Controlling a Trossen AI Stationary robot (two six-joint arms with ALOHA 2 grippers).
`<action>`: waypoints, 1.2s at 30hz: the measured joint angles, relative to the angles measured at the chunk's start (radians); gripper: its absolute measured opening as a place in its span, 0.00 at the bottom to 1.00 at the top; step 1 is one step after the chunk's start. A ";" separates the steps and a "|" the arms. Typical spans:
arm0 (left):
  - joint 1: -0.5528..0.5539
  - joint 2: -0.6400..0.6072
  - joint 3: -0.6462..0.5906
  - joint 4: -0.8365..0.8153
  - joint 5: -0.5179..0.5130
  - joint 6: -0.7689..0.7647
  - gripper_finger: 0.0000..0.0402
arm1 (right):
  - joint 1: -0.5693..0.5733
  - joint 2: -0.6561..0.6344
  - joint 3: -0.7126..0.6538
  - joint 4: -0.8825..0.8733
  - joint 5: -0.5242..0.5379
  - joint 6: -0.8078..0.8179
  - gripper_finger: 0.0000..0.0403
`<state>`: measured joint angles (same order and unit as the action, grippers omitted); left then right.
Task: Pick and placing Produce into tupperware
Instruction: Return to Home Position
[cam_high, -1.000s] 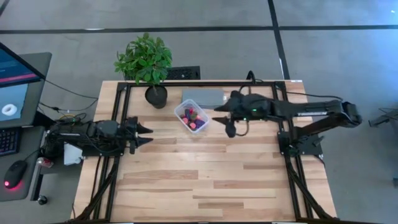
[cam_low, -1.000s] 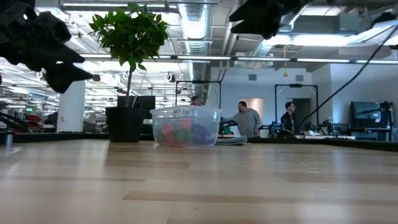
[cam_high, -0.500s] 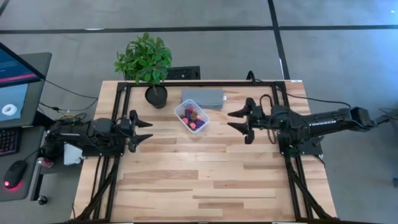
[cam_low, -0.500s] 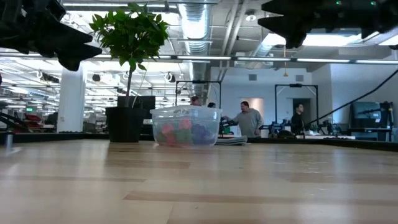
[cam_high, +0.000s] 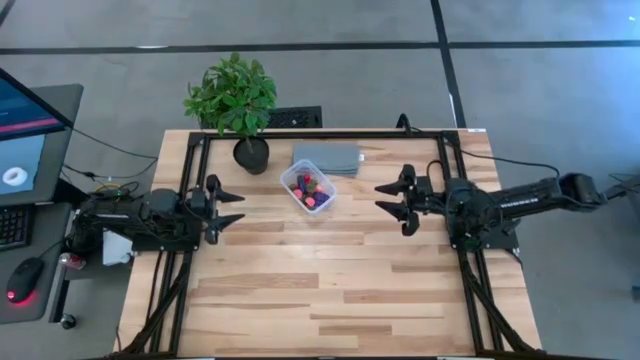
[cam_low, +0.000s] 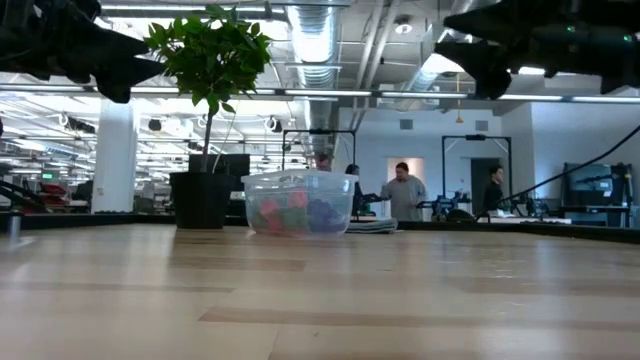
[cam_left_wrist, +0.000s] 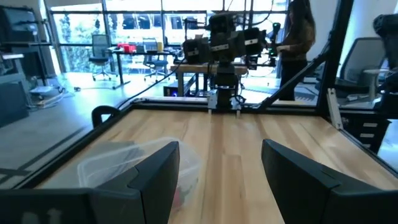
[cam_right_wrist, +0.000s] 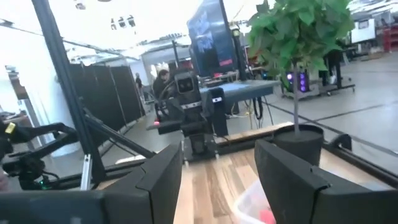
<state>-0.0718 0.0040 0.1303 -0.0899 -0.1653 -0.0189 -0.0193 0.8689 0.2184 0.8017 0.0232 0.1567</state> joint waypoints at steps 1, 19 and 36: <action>0.000 0.000 0.000 0.003 0.007 0.000 0.55 | 0.000 -0.011 -0.017 0.018 0.000 0.007 0.56; 0.000 -0.001 0.000 0.134 0.054 0.096 0.55 | 0.111 -0.322 -0.212 0.129 0.071 -0.066 0.56; 0.000 -0.002 0.000 0.152 0.038 0.137 0.55 | 0.127 -0.780 -0.212 -0.297 0.160 -0.127 0.56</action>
<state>-0.0719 0.0025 0.1303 0.0624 -0.1277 0.1181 0.1081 0.0888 0.0059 0.5048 0.1835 0.0302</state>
